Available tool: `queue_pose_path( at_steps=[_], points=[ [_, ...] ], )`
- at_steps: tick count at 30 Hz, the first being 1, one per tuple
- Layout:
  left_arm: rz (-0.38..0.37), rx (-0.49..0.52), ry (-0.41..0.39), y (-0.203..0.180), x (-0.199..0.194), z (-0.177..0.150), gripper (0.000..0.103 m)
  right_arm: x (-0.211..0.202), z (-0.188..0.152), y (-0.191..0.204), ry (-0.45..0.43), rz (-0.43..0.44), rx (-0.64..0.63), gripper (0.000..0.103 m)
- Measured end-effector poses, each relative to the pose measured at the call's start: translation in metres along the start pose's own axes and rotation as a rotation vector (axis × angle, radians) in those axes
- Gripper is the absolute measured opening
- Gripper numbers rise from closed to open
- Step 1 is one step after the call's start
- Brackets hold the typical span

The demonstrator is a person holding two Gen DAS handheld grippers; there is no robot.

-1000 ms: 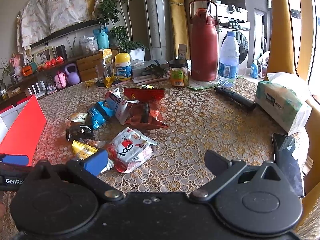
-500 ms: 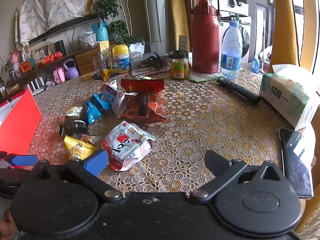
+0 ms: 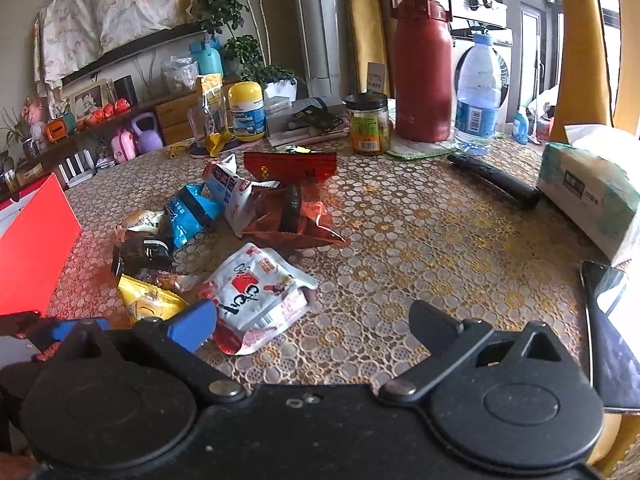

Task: Organize snacks
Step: 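Grasp the small brown packet with the left tool while the right tool grasps the white-and-red pouch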

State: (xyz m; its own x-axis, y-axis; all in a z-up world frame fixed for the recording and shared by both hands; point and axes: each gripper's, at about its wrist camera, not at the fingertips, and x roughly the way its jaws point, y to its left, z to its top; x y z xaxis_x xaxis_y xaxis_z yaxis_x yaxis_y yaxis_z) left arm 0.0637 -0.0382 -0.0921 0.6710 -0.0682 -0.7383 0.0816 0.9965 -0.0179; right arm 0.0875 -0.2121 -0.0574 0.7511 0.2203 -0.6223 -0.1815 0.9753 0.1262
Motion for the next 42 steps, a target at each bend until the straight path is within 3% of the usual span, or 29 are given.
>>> queue_pose_path(
  at_steps=[8,11,22,28,30,42],
  points=[
    [-0.018,-0.011,-0.020,0.005,-0.007,-0.005,0.043,0.016,0.006,0.006,-0.001,0.019,-0.010,0.103],
    [-0.031,-0.016,-0.040,0.007,-0.010,-0.006,0.032,0.024,0.007,0.011,0.002,0.026,-0.015,0.103],
    [-0.029,-0.063,-0.066,0.024,-0.017,-0.006,0.031,0.057,0.005,0.041,0.024,0.007,-0.113,0.103],
    [-0.041,-0.073,-0.073,0.028,-0.020,-0.006,0.031,0.077,-0.004,0.050,0.088,0.014,-0.158,0.102],
    [-0.039,-0.070,-0.082,0.028,-0.022,-0.004,0.031,0.076,-0.006,0.050,0.070,0.025,-0.162,0.097],
    [-0.037,-0.083,-0.180,0.035,-0.064,0.006,0.031,0.054,-0.004,0.034,0.000,0.048,-0.071,0.095]
  ],
)
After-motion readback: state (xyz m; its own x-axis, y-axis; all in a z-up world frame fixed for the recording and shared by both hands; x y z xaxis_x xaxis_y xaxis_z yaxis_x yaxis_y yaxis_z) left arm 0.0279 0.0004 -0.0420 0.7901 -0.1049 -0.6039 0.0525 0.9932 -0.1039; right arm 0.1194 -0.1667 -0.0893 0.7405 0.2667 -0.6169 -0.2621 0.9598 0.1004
